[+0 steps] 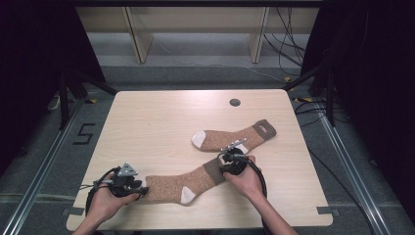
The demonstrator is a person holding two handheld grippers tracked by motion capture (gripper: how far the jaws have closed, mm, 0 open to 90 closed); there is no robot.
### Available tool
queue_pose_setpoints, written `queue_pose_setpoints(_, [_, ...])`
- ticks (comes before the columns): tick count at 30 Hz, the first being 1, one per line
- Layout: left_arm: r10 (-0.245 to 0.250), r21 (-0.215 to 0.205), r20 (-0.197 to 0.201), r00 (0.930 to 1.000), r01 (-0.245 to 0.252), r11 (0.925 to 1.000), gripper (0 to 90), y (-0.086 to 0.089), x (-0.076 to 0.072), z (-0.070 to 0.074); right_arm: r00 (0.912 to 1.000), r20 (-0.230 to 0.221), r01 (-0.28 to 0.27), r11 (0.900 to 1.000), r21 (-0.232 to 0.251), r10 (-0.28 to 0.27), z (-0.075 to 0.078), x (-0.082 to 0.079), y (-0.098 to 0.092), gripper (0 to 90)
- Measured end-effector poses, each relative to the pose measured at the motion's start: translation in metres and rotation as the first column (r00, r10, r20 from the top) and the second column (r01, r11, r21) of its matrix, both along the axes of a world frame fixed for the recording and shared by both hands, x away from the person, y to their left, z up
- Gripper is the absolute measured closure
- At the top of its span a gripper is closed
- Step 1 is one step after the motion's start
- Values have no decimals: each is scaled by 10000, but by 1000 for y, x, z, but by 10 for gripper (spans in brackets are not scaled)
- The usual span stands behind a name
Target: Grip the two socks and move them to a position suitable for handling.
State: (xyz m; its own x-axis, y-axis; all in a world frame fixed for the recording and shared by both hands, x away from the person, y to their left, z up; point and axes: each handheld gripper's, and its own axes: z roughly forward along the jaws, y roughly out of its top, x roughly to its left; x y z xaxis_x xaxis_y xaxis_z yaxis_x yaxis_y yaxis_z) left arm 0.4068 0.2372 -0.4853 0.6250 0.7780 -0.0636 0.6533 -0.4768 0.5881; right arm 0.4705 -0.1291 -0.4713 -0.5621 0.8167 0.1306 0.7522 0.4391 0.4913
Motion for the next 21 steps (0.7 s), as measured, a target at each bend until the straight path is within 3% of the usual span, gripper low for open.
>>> queue_pose_setpoints(5, [11,52,173,9998,-12,10000,589,-8,7,-1,10000,-67,5,10000,-29,-5,2,-15,-15,820])
queue_pose_setpoints(6, [-245,185,3,9997,244,9995,589,-7,9,1,10000,-39,-65,10000,-68,65,2,-17,-17,820])
queue_pose_setpoints(7, [-104,76,93,9999,103,9999,588,-9,9,0,10000,-2,-63,9999,-136,63,3,-22,-18,820])
queue_pose_setpoints(13, [-50,8,140,9999,50,10000,585,-11,12,-1,9999,78,-150,9994,-297,153,3,-30,-23,809])
queue_pose_setpoints(21, [93,-231,243,9997,-87,9997,571,-13,12,-1,9996,-179,-222,9992,-344,216,4,-34,-25,781])
